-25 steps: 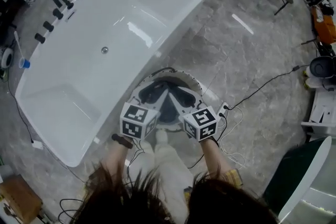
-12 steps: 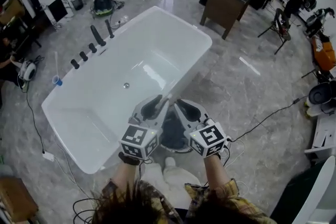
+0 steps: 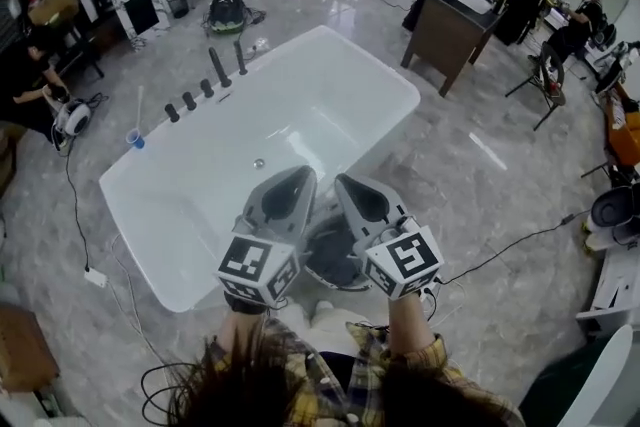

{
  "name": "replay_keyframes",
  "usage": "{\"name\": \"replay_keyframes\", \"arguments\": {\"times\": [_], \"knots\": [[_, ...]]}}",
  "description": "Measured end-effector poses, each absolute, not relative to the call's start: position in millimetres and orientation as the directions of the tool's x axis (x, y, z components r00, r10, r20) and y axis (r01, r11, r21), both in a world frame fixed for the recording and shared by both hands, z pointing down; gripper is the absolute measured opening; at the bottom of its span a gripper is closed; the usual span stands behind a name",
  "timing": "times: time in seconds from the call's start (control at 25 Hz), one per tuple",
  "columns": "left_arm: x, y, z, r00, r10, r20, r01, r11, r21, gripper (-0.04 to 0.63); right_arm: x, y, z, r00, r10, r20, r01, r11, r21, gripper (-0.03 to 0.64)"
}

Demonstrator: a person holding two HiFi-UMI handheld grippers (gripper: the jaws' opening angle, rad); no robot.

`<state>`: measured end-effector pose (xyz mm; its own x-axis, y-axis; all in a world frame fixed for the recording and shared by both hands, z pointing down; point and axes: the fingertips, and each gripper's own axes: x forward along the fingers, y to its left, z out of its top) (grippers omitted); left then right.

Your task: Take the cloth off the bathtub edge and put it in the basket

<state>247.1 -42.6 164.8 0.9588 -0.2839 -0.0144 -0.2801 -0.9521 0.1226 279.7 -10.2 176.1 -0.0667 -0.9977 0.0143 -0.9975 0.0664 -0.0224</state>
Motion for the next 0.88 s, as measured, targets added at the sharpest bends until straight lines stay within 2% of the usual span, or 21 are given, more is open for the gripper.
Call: {"name": "replay_keyframes", "arguments": {"times": [0.4, 0.88], "knots": [[215.8, -38.5, 138.8, 0.942, -0.332, -0.056, -0.328, -0.942, 0.068, 0.018, 243.8, -18.2, 145.7, -0.213, -0.977, -0.025, -0.977, 0.212, 0.020, 0.017], [206.2, -41.9, 134.6, 0.940, -0.336, -0.053, -0.335, -0.942, 0.026, 0.018, 239.1, -20.4, 135.8, -0.220, -0.975, -0.035, -0.974, 0.217, 0.069, 0.015]]}}
